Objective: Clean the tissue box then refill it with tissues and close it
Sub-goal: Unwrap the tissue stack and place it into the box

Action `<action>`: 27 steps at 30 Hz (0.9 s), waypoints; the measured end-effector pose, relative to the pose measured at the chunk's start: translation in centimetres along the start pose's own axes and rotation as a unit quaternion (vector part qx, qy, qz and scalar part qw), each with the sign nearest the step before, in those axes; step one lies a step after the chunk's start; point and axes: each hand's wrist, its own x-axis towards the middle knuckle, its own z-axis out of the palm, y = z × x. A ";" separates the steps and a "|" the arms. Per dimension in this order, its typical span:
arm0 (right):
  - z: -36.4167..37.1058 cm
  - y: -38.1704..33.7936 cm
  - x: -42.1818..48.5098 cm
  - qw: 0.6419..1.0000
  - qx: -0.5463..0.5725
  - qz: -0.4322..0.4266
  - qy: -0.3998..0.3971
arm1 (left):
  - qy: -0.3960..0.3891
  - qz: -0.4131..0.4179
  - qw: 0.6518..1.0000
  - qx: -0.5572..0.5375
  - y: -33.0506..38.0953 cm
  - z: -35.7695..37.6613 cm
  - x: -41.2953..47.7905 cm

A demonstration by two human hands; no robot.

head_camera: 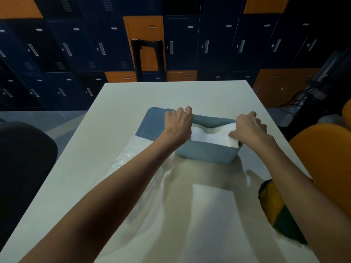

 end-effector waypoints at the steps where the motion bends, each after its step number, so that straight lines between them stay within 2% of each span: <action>1: -0.3 -0.1 0.0 1.000 -0.002 -0.001 0.024 | 0.020 0.004 1.000 0.010 -0.3 -0.1 0.2; 4: -0.3 -0.5 -0.2 0.996 0.037 -0.042 0.067 | 0.013 0.024 1.000 0.013 -1.3 -0.5 0.7; 8: 1.0 -1.4 0.0 0.990 0.063 -0.128 -0.016 | -0.063 0.012 0.997 0.036 -2.4 -0.5 1.0; 11: 2.5 -1.6 0.7 0.990 0.013 -0.108 -0.085 | -0.134 -0.028 0.990 0.015 -2.3 0.0 0.9; 19: 3.1 -2.0 1.7 0.992 0.000 -0.094 -0.087 | -0.200 -0.089 0.975 -0.026 -2.1 1.1 1.1; 22: 2.9 -1.7 1.6 0.989 0.039 -0.105 -0.092 | -0.176 -0.072 0.980 -0.064 -2.3 1.4 0.7; 25: 2.2 -1.4 1.0 0.984 0.110 -0.115 -0.077 | -0.069 -0.033 0.989 -0.126 -3.1 1.5 -0.3; 27: 1.6 -1.5 0.8 0.979 0.156 -0.125 -0.047 | -0.005 -0.039 0.982 -0.183 -4.2 0.6 -1.1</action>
